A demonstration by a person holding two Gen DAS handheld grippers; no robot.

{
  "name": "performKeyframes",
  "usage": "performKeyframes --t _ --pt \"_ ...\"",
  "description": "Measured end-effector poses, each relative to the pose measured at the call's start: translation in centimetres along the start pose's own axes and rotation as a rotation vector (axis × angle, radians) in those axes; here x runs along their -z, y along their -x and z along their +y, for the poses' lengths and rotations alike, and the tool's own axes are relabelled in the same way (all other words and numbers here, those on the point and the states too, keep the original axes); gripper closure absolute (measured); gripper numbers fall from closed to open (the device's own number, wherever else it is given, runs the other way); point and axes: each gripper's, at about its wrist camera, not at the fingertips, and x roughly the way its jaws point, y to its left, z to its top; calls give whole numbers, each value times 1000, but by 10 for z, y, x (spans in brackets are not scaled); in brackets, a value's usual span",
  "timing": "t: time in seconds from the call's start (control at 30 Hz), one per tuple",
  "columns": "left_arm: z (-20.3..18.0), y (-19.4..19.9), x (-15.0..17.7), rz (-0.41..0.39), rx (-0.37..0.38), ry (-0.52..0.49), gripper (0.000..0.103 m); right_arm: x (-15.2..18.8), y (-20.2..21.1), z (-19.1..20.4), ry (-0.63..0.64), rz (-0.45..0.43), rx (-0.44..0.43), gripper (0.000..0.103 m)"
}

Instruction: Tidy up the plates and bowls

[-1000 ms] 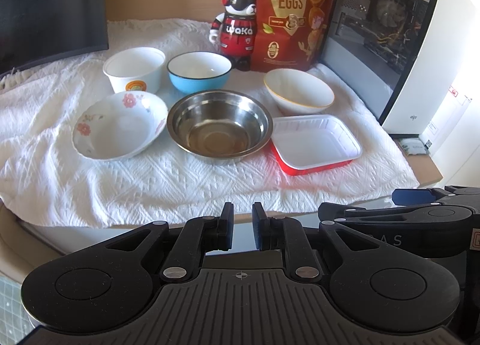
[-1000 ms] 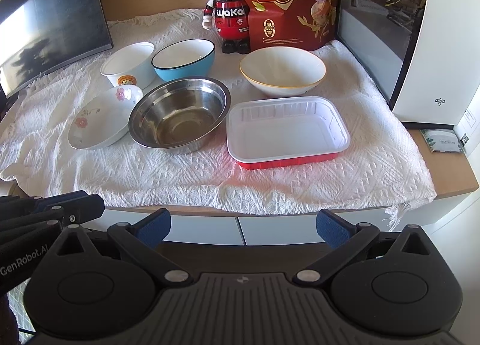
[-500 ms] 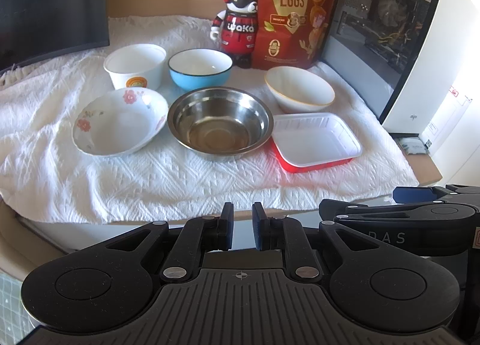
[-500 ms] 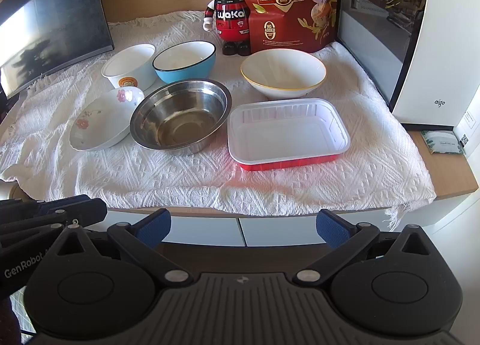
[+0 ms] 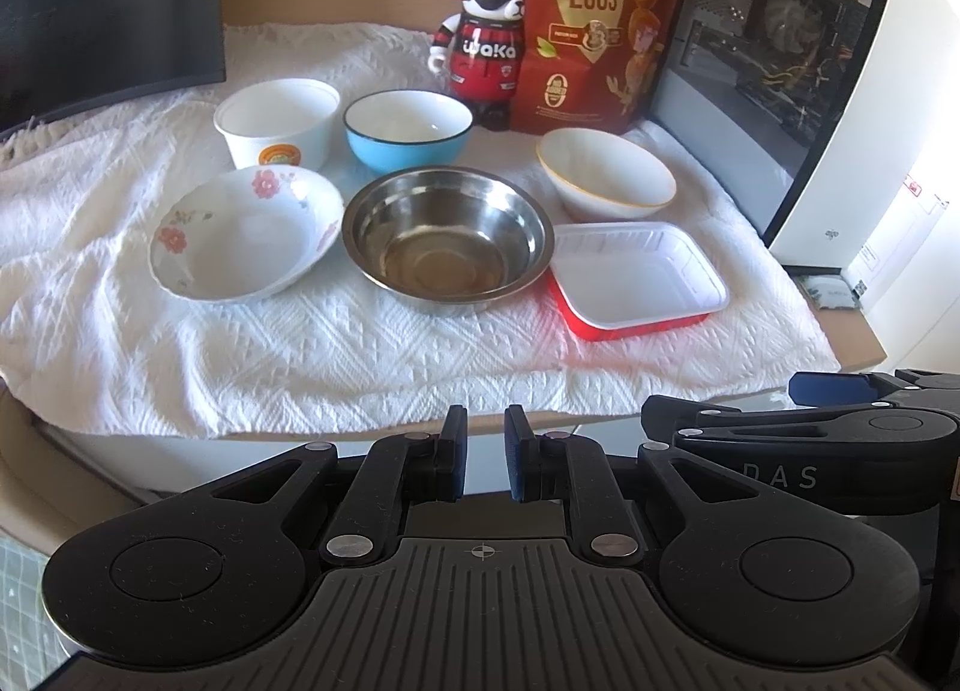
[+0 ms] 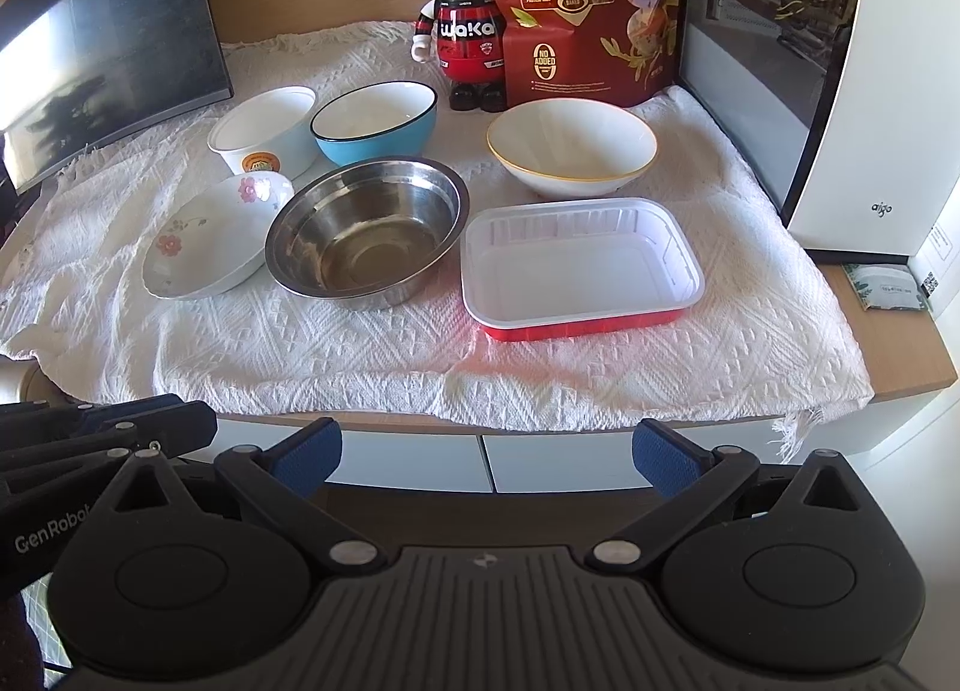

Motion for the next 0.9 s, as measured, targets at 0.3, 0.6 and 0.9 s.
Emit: performKeyframes --t 0.3,0.6,0.9 --pt "3 -1 -1 5 -3 10 86 -1 -1 2 1 1 1 0" --pt "6 -5 -5 11 0 16 86 -3 -4 4 3 1 3 0" --pt "19 -17 -17 26 7 21 86 -16 -14 7 -13 -5 12 0"
